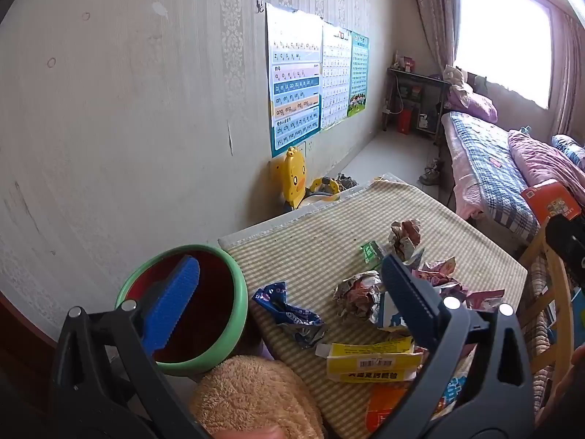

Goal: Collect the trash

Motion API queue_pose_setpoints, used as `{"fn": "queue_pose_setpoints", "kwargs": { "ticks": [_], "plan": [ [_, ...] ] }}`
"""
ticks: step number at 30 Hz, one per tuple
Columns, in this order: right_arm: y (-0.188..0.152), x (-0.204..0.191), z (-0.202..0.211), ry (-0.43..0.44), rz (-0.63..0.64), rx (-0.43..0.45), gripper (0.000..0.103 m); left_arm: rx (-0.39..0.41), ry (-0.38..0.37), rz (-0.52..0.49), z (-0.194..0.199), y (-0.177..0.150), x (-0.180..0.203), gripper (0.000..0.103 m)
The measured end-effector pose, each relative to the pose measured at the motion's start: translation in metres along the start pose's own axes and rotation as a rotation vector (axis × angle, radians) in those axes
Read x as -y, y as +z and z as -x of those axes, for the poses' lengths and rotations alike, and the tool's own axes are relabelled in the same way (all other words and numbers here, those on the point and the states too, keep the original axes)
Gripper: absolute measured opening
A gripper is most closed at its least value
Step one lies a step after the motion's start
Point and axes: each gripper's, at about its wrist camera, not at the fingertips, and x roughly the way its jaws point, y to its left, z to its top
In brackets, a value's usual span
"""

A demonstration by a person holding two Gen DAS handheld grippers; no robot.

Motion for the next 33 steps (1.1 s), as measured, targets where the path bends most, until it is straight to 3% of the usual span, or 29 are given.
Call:
{"fn": "queue_pose_setpoints", "kwargs": {
  "ticks": [33],
  "plan": [
    [-0.004, 0.004, -0.003, -0.004, -0.003, -0.010, 0.096, -0.010, -0.001, 0.004, -0.003, -0.005, -0.001, 0.098]
  ]
}}
